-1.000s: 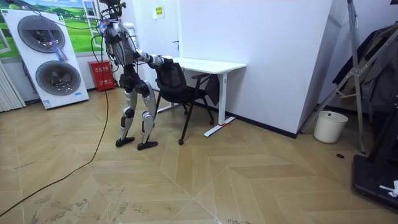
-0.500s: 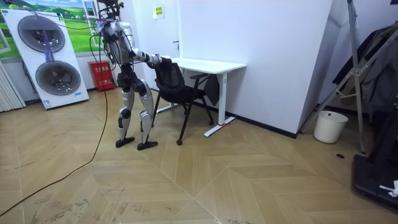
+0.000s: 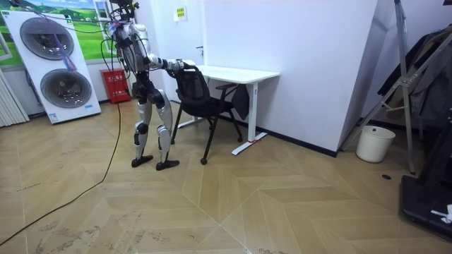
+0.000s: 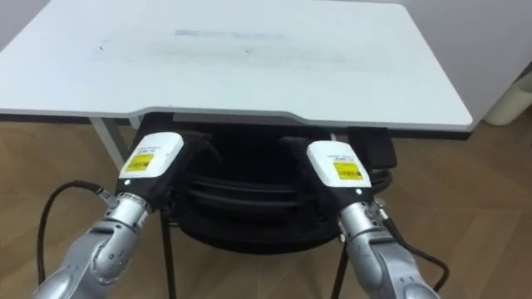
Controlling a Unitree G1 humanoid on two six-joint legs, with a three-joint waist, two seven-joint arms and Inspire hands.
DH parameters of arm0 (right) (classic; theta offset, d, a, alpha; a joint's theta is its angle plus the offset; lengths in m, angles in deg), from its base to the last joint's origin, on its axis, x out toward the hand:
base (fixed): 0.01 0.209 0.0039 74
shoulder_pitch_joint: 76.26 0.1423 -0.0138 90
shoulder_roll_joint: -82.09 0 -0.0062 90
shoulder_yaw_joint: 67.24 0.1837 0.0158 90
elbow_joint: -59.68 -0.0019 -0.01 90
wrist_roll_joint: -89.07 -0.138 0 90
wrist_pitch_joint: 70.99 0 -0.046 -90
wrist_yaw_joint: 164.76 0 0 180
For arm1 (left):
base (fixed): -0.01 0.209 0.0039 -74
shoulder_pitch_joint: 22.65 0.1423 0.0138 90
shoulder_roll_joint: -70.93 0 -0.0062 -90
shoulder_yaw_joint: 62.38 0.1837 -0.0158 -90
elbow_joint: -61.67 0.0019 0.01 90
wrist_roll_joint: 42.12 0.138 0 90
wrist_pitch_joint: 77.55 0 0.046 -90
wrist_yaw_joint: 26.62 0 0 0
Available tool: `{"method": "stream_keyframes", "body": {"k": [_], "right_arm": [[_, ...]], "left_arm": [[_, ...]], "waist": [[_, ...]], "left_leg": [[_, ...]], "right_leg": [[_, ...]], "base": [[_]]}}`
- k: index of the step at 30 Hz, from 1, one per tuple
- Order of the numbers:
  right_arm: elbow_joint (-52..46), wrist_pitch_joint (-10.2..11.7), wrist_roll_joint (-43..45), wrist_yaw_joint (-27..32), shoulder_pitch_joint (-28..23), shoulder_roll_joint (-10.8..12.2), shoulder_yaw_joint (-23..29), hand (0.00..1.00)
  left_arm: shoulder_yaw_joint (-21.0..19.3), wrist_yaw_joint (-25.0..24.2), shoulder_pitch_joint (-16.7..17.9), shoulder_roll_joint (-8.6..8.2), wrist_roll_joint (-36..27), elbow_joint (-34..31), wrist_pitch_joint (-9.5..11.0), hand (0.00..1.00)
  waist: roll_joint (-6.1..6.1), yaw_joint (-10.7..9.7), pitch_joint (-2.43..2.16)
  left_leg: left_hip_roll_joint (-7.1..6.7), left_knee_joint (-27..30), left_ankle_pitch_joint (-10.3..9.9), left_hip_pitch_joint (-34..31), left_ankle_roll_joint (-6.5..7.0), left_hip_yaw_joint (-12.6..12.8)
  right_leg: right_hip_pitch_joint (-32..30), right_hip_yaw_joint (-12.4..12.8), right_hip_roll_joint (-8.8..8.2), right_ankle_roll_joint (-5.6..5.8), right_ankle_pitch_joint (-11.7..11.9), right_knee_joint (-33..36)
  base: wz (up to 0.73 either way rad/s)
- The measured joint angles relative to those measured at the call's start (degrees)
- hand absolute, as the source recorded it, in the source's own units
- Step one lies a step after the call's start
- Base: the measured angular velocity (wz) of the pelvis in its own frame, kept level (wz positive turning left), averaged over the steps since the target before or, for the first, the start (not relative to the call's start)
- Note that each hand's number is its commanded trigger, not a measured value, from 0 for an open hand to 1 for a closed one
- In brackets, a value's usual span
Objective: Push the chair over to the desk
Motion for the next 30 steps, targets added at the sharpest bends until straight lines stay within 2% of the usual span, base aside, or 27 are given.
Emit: {"method": "stream_keyframes", "body": {"k": [2,3,4,8,11,13,14,15,16,17,19,20,21,22,23,25,26,28,29,30], "right_arm": [[-0.01,1.06,-3.65,0.47,-0.66,0.04,1.78,0.0],[-0.03,2.28,-6.66,1.4,-1.46,0.21,3.38,0.0],[-0.03,3.19,-7.94,1.72,-2.04,0.18,5.49,0.0],[-0.51,5.24,-10.36,3.8,-4.43,0.08,10.31,0.0],[-2.07,5.75,-10.87,6.22,-7.24,-0.19,12.73,0.0],[-2.12,7.65,-14.23,8.17,-9.84,-0.5,16.83,0.0],[-2.24,7.66,-15.67,9.32,-10.35,-0.53,18.15,0.0],[-3.62,7.61,-20.1,11.99,-11.23,-0.52,21.26,0.0],[-5.47,7.61,-26.65,16.95,-11.41,-0.37,24.98,0.0],[-6.82,7.61,-30.05,19.41,-11.3,-0.1,27.41,0.0],[-11.35,8.34,-42.41,27.57,-10.15,0.21,37.05,0.0],[-12.03,8.82,-45.2,29.35,-10.11,0.32,39.13,0.0],[-12.9,9.16,-48.69,32.06,-10.61,1.27,42.24,0.0],[-12.89,9.43,-51.51,34.26,-11.24,2.48,44.19,0.0],[-12.88,9.44,-53.0,35.16,-11.61,3.05,45.05,0.0],[-11.77,9.33,-59.96,36.81,-13.84,4.55,45.14,0.0],[-10.76,9.08,-62.01,36.72,-14.44,4.78,45.14,0.0],[-3.58,6.95,-71.55,35.94,-15.96,5.84,45.04,0.0],[-1.54,6.34,-74.07,35.77,-16.59,6.24,45.03,0.0],[4.04,5.51,-77.73,34.54,-17.13,6.99,44.89,0.0]], "left_arm": [[-1.97,1.67,0.28,-0.18,-2.1,-0.24,0.92,0.0],[-3.67,3.08,0.72,-0.23,-2.58,-0.51,1.88,0.0],[-5.82,4.84,0.86,-0.41,-3.72,-0.57,3.17,0.0],[-11.75,9.84,2.61,-0.39,-6.88,-1.2,5.65,0.0],[-18.84,18.75,3.41,-1.98,-11.3,-4.92,9.51,0.0],[-26.77,26.91,3.25,-2.13,-19.43,-9.16,13.82,0.0],[-29.01,28.73,3.43,-2.14,-21.25,-9.71,14.74,0.0],[-32.26,31.65,4.14,-2.14,-25.84,-10.36,15.78,0.0],[-34.35,34.38,5.37,-2.17,-31.64,-10.61,16.06,0.0],[-35.04,35.34,5.96,-2.29,-34.31,-10.61,16.05,0.0],[-37.44,38.98,9.79,-2.46,-43.18,-10.54,16.06,0.0],[-38.05,39.91,11.12,-2.46,-45.56,-10.5,16.05,0.0],[-38.99,41.92,13.54,-2.48,-50.5,-10.34,16.04,0.0],[-40.01,44.06,15.56,-2.73,-55.17,-9.74,16.03,0.0],[-40.49,44.97,16.13,-2.93,-57.39,-9.04,15.95,0.0],[-40.75,46.97,16.82,-3.3,-67.22,-6.07,15.55,0.0],[-40.64,46.96,16.95,-3.31,-69.37,-5.02,15.51,0.0],[-39.53,46.24,18.18,-3.34,-78.14,0.96,15.24,0.0],[-38.94,45.75,18.6,-3.43,-80.14,3.12,15.01,0.0],[-37.65,44.21,19.51,-3.63,-83.33,8.42,14.47,0.0]], "waist": [[0.11,0.11,0.17],[0.28,0.42,0.28],[0.32,0.59,0.31],[0.57,0.69,0.47],[0.59,0.69,0.46],[0.84,0.19,0.41],[0.94,0.06,0.41],[1.29,-0.09,0.34],[1.67,-0.35,0.16],[1.71,-0.45,0.11],[1.47,-0.29,0.04],[1.27,-0.19,0.01],[1.09,-0.08,0.15],[0.62,0.22,-0.08],[0.5,0.33,-0.13],[0.75,1.22,0.04],[0.86,1.29,0.03],[1.6,1.43,0.17],[1.92,1.41,0.17],[2.54,1.41,0.05]], "left_leg": [[0.0,0.02,0.0,-0.1,0.0,0.03],[0.0,-0.02,0.0,-0.27,0.0,0.02],[-0.03,0.0,0.0,-0.62,0.0,0.04],[-0.24,0.12,0.22,-2.24,0.36,0.02],[-0.24,0.04,0.23,-2.55,0.38,0.0],[-0.48,-0.13,0.31,-2.35,0.5,-0.02],[-0.63,-0.31,0.43,-2.26,0.7,-0.01],[-0.92,-0.4,0.51,-2.07,0.83,0.01],[-1.14,-0.35,0.51,-1.92,0.83,0.01],[-1.25,-0.34,0.51,-1.86,0.84,0.03],[-1.56,0.05,0.55,-1.74,0.91,0.01],[-1.56,0.04,0.55,-1.63,0.91,-0.01],[-1.5,0.02,0.55,-1.3,0.92,-0.04],[-1.49,-0.04,0.53,-0.91,0.95,0.04],[-1.49,-0.04,0.5,-0.78,0.99,0.06],[-1.61,-0.08,0.27,-0.68,1.38,-0.02],[-1.68,-0.16,0.25,-0.77,1.41,-0.03],[-1.83,-0.29,-0.16,-1.07,2.07,-0.1],[-1.81,-0.46,-0.35,-1.0,2.36,-0.05],[-1.84,-0.95,-0.52,-0.92,2.62,-0.04]], "right_leg": [[-0.32,0.0,0.02,-0.01,0.05,0.07],[-0.55,0.02,0.04,0.0,0.11,0.06],[-1.03,0.21,0.03,-0.01,0.25,0.11],[-2.43,0.25,-0.07,0.0,0.5,0.2],[-2.75,0.41,-0.14,0.03,0.52,0.13],[-2.62,0.69,-0.35,0.18,0.59,0.15],[-2.57,0.83,-0.45,0.26,0.62,0.16],[-2.56,1.31,-0.6,0.45,0.6,0.25],[-2.41,1.37,-0.84,0.68,0.63,0.16],[-2.29,1.35,-0.92,0.85,0.57,0.11],[-1.99,1.42,-0.83,1.21,0.36,-0.11],[-1.8,1.44,-0.78,1.26,0.41,-0.31],[-1.22,1.44,-0.56,1.33,0.53,-0.89],[-0.99,1.66,-0.46,1.35,0.52,-0.94],[-0.96,1.83,-0.42,1.35,0.52,-0.94],[-1.04,2.26,-0.4,1.57,0.75,-1.0],[-1.14,2.26,-0.49,1.62,0.78,-0.98],[-1.38,2.01,-0.77,1.86,0.83,-0.73],[-1.39,1.99,-0.74,1.93,0.84,-0.7],[-1.41,2.02,-0.79,2.07,0.9,-0.69]], "base": [[0.03],[-0.03],[-0.03],[0.03],[0.03],[-0.06],[-0.1],[-0.12],[-0.08],[0.06],[0.09],[0.0],[0.0],[-0.04],[-0.11],[-0.08],[0.0],[0.07],[0.05],[0.0]]}}
